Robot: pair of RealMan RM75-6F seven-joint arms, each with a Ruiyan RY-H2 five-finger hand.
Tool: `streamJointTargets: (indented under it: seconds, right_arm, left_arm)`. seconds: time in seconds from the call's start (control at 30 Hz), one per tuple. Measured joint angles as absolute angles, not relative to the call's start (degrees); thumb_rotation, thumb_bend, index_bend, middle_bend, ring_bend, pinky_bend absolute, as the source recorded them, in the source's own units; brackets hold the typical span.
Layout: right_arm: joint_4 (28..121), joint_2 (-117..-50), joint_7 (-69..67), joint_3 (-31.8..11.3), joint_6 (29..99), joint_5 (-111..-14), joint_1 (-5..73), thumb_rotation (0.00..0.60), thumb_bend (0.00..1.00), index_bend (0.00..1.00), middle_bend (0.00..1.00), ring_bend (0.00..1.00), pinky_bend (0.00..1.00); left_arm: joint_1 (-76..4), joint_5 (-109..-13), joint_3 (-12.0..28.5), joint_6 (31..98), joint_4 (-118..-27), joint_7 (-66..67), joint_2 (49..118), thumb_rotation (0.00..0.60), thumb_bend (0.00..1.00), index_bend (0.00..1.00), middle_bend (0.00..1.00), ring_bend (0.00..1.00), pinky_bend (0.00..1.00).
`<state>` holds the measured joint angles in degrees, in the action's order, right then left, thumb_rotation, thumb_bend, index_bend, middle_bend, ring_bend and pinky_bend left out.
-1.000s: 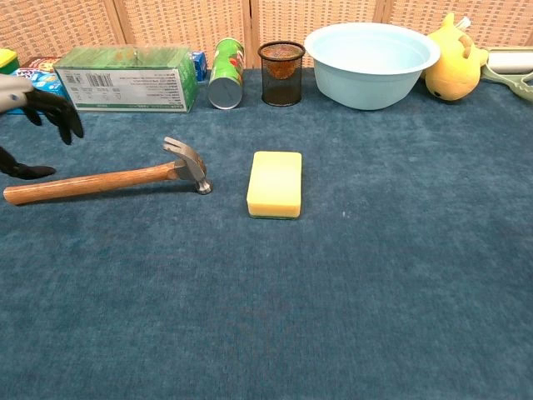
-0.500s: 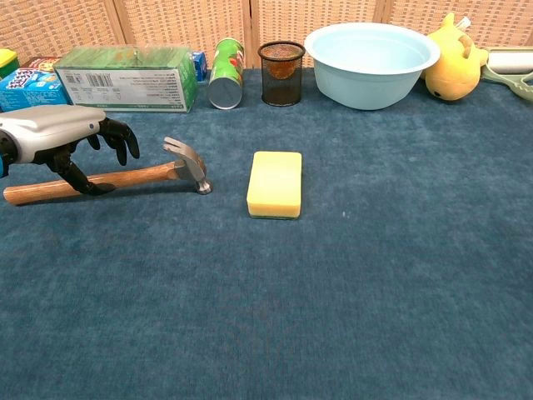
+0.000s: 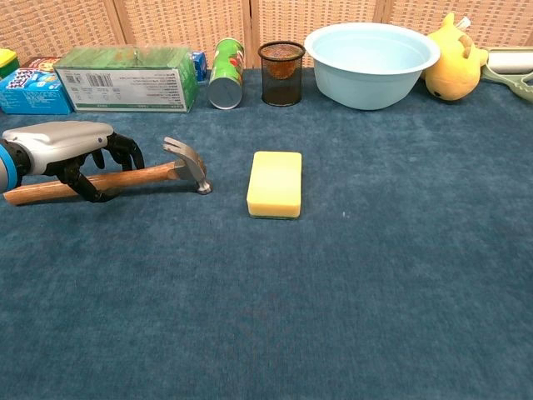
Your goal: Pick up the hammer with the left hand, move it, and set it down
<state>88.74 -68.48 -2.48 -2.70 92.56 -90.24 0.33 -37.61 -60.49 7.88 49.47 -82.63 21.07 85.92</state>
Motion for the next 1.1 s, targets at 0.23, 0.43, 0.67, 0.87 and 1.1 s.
streamJointTargets:
  seconds: [0.23,0.43,0.67,0.87,1.1]
  right_arm:
    - [88.83,-68.31,-2.73,-2.76,92.64,-89.98,0.03,0.600,0.39,0.45,0.45,0.46,0.43]
    - [89.02,-68.13,-3.06,-2.94,92.74,-89.61,-0.23,0.600,0.39,0.45,0.45,0.46,0.43]
    - [89.00,-68.06,-3.37,-3.07,92.67,-89.43,-0.32,0.600,0.39,0.45,0.45,0.46,0.43]
    - [88.87,-68.01,-4.52,-3.19,92.60,-89.22,-0.41,0.600,0.39,0.45,0.44,0.46,0.43]
    - [88.96,-67.82,-5.38,-3.26,92.31,-88.80,-0.55,0.600,0.39,0.45,0.45,0.46,0.43]
  left_arm:
    - [-38.10,-60.21,7.10,48.79,-82.16,20.16,85.73,0.600,0.46,0.29,0.34,0.22,0.32]
    - [-38.54,-59.66,6.61,48.10,-81.85,19.75,85.53,0.600,0.52,0.29,0.34,0.22,0.34]
    - [-39.01,-58.78,6.47,47.89,-80.96,19.37,86.00,0.600,0.56,0.29,0.34,0.22,0.36]
    - [-39.39,-58.31,6.53,48.31,-80.61,19.52,86.55,0.600,0.56,0.29,0.34,0.22,0.39]
    - [-39.80,-58.78,6.24,48.20,-80.41,19.27,86.93,0.600,0.61,0.31,0.35,0.31,0.48]
